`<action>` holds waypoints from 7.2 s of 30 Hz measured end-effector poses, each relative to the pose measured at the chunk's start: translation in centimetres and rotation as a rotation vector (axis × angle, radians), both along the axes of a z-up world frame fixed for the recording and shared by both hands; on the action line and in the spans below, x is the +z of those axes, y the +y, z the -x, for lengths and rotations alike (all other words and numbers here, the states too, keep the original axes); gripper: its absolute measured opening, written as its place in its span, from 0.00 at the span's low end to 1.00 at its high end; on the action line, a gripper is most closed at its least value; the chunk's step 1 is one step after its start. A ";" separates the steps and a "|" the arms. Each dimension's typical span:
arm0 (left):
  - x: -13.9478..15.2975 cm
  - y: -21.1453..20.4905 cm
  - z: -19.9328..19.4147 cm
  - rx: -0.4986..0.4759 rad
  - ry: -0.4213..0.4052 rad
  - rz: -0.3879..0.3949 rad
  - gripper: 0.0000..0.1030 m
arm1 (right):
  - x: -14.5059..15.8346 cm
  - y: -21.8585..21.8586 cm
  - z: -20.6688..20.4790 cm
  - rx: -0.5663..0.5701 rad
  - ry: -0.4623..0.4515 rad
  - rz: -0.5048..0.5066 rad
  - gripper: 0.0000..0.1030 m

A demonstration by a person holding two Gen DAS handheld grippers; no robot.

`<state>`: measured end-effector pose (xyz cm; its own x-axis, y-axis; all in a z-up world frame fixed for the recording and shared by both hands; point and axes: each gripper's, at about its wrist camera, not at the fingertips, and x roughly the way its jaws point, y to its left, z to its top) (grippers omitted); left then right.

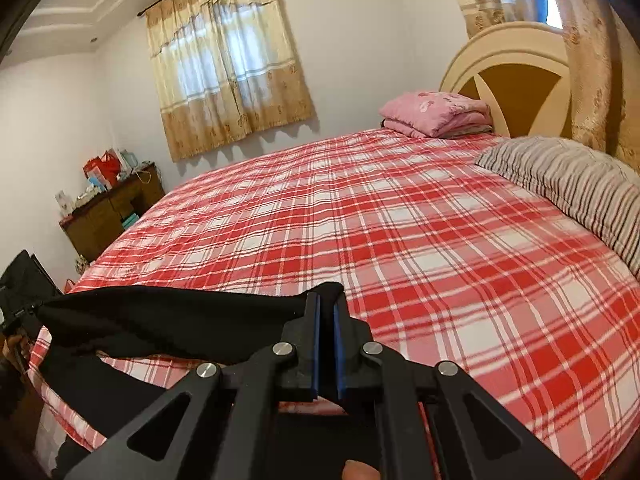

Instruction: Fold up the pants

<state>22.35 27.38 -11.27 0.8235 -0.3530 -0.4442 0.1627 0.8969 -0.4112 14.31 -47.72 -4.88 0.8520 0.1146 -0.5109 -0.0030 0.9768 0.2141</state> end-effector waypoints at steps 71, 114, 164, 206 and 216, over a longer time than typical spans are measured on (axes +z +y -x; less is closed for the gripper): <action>-5.7 -4.9 10.9 -0.052 -0.007 -0.204 0.72 | -5.0 -1.7 10.4 -0.173 0.153 -0.054 0.42; -6.2 -5.6 10.4 0.026 0.043 -0.193 0.74 | -7.9 -1.8 -0.5 -0.204 0.329 0.040 0.04; -9.9 -15.7 10.6 -0.192 0.091 -0.366 0.98 | -13.3 49.2 -15.9 0.641 0.699 -0.379 0.51; -6.9 -7.0 9.9 0.146 0.041 -0.320 1.00 | -10.1 50.7 -7.9 0.743 0.362 -0.141 0.55; -8.0 -5.9 9.4 0.232 0.122 -0.311 1.00 | -14.7 49.6 -2.9 0.749 0.459 -0.055 0.55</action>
